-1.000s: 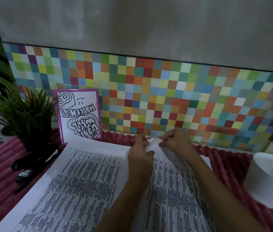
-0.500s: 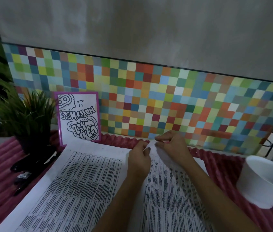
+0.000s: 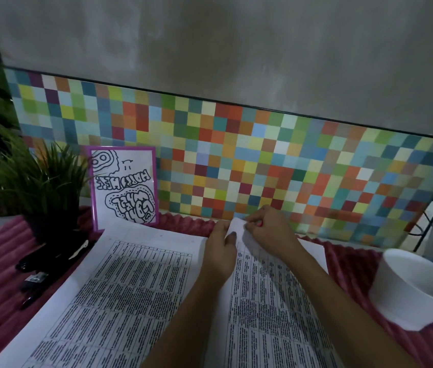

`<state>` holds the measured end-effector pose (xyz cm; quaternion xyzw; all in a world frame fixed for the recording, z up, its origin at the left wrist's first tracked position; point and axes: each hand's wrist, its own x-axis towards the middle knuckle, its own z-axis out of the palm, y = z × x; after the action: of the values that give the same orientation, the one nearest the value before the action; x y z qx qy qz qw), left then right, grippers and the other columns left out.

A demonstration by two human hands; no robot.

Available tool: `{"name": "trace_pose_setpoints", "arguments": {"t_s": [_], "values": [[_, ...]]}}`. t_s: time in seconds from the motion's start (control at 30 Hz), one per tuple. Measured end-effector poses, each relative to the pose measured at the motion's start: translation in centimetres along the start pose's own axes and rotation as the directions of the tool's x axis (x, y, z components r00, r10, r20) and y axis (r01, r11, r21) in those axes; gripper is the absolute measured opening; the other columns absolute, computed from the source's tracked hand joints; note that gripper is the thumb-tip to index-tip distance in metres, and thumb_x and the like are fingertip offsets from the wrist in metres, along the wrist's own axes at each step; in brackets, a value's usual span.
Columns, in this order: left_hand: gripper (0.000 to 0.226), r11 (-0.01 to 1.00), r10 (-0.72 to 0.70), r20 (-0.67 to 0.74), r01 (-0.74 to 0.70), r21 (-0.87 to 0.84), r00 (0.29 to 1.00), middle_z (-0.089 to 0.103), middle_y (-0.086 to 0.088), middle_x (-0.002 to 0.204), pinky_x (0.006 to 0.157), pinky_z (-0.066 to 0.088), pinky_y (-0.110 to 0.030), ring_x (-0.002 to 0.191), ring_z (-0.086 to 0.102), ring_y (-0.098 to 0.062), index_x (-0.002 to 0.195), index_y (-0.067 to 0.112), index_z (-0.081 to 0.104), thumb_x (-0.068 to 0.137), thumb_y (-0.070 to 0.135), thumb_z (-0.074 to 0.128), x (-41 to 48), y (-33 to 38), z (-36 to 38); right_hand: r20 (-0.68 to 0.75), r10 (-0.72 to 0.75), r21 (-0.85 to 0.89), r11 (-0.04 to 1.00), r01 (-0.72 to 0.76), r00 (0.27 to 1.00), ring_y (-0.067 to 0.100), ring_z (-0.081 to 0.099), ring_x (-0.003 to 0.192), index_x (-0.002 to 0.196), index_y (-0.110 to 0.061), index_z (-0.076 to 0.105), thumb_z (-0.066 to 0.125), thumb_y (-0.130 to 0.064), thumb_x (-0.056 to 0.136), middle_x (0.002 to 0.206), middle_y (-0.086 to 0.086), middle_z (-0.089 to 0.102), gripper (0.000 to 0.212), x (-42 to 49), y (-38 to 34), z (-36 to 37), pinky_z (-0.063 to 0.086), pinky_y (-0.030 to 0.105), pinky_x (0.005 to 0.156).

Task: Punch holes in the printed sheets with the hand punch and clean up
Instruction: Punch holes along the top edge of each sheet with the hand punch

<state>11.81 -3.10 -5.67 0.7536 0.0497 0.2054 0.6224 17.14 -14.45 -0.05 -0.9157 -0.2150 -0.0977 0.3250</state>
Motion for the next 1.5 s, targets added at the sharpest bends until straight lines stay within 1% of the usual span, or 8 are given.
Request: {"name": "trace_pose_setpoints", "arguments": {"t_s": [0.1,0.23,0.37,0.5,0.9,1.07,1.27,1.5], "values": [[0.013,0.992,-0.042,0.018,0.044,-0.12,0.999,0.066,-0.003,0.105,0.084,0.05,-0.028,0.099,0.062,-0.019,0.11,0.011,0.057,0.098,0.013,0.054,0.0,0.3,-0.2,-0.007,0.043,0.031,0.999,-0.043,0.999,0.006,0.042,0.055,0.059,-0.011,0.05,0.064,-0.008,0.086,0.059,-0.005,0.043,0.03,0.4,-0.5,-0.2,0.034,0.025,0.064],[0.022,0.997,-0.049,0.12,0.057,-0.058,0.992,0.07,-0.015,0.092,0.066,0.047,-0.031,0.077,0.06,-0.023,0.106,0.004,0.066,0.093,0.021,0.063,0.0,-0.1,-0.5,-0.035,0.028,0.048,0.998,-0.026,0.999,0.004,0.042,0.046,0.063,-0.003,0.067,0.062,-0.003,0.084,0.05,-0.003,0.046,0.022,0.1,-1.4,-0.7,0.033,0.021,0.055],[0.022,0.991,-0.008,0.086,0.019,-0.132,0.996,0.074,-0.008,0.097,0.074,0.055,-0.033,0.089,0.07,-0.023,0.109,0.009,0.07,0.093,0.022,0.064,-0.1,0.1,-0.4,-0.104,-0.036,-0.091,0.996,0.026,0.994,0.007,0.046,0.071,0.102,-0.01,0.073,0.056,-0.015,0.091,0.086,-0.004,0.049,0.021,-0.3,-1.2,-0.5,0.031,0.017,0.055],[0.022,0.975,-0.003,0.095,0.024,-0.222,0.995,0.074,-0.004,0.1,0.078,0.057,-0.028,0.093,0.07,-0.016,0.111,0.009,0.069,0.092,0.02,0.066,-0.2,0.1,-0.3,0.037,-0.027,-0.03,0.999,0.028,0.999,0.019,0.053,0.076,0.097,-0.002,0.075,0.061,-0.014,0.088,0.08,0.001,0.057,0.02,-0.7,-1.5,-0.9,0.04,0.027,0.065],[0.026,0.957,0.053,0.116,-0.017,-0.289,0.992,0.073,-0.002,0.1,0.068,0.05,-0.012,0.086,0.07,-0.003,0.115,0.002,0.067,0.091,0.012,0.066,-0.2,0.2,-0.5,-0.297,-0.048,0.062,0.996,0.069,0.954,0.024,0.053,0.089,0.087,-0.014,0.079,0.075,-0.008,0.077,0.088,0.005,0.054,0.012,-1.2,-1.5,-0.1,0.052,0.038,0.073],[0.019,0.964,0.075,0.158,-0.031,-0.263,0.985,0.068,0.004,0.083,0.06,0.045,-0.008,0.068,0.064,0.007,0.107,-0.003,0.066,0.09,0.007,0.065,-0.1,0.2,-0.6,-0.336,0.006,0.102,0.994,0.03,0.942,0.023,0.057,0.093,0.087,-0.008,0.074,0.077,-0.013,0.073,0.091,-0.004,0.058,0.015,-1.4,-1.0,0.8,0.055,0.043,0.073],[0.022,0.968,0.07,0.202,-0.017,-0.252,0.977,0.074,-0.004,0.099,0.068,0.049,-0.013,0.086,0.07,-0.005,0.111,0.003,0.068,0.09,0.009,0.066,-0.1,0.2,-0.9,-0.301,0.033,0.122,0.993,0.004,0.953,0.016,0.057,0.087,0.084,-0.009,0.075,0.08,-0.011,0.074,0.088,-0.007,0.053,0.011,-1.7,-0.9,0.8,0.053,0.037,0.074],[0.025,0.979,0.074,0.193,-0.035,-0.199,0.978,0.074,0.002,0.1,0.072,0.049,-0.013,0.09,0.07,-0.005,0.111,0.006,0.068,0.086,0.008,0.07,-0.2,-0.4,-0.9,-0.386,0.049,0.147,0.989,0.009,0.921,0.032,0.061,0.084,0.063,-0.04,0.04,0.072,-0.007,0.069,0.085,0.006,0.065,0.047,-2.1,-0.2,2.6,0.055,0.045,0.064]]}}
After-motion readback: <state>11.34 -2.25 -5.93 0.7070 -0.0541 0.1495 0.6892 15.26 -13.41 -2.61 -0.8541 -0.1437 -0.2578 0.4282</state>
